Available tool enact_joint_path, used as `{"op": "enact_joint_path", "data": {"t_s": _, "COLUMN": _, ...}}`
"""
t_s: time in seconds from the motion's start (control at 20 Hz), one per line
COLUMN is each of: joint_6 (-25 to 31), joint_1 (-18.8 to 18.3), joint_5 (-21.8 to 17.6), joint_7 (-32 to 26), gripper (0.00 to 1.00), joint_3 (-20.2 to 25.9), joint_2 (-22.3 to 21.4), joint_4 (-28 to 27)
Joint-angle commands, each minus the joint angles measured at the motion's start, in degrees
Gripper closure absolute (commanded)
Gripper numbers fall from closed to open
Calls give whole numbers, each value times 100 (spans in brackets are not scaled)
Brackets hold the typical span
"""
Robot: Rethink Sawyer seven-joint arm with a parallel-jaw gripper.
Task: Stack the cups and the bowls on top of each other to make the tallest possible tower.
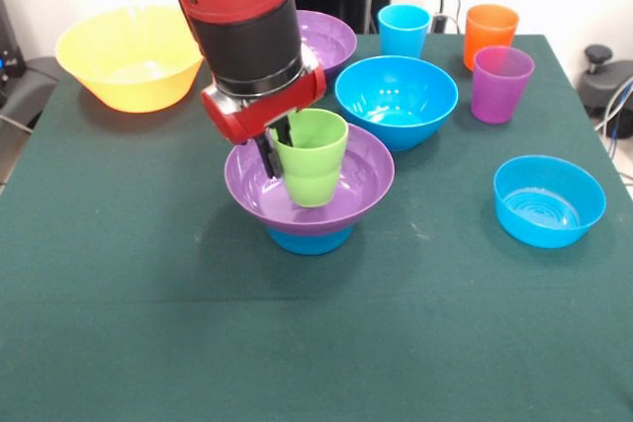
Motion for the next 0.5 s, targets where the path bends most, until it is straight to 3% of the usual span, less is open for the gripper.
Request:
{"op": "enact_joint_path", "data": {"t_s": 0.05, "joint_6": 10, "joint_1": 136, "joint_5": -327, "joint_7": -806, "gripper": 100, "joint_3": -250, "joint_2": 257, "joint_4": 178}}
{"op": "enact_joint_path", "data": {"t_s": 0.5, "joint_6": 156, "joint_1": 207, "joint_5": -417, "joint_7": -838, "gripper": 100, "joint_3": -305, "joint_2": 211, "joint_4": 96}}
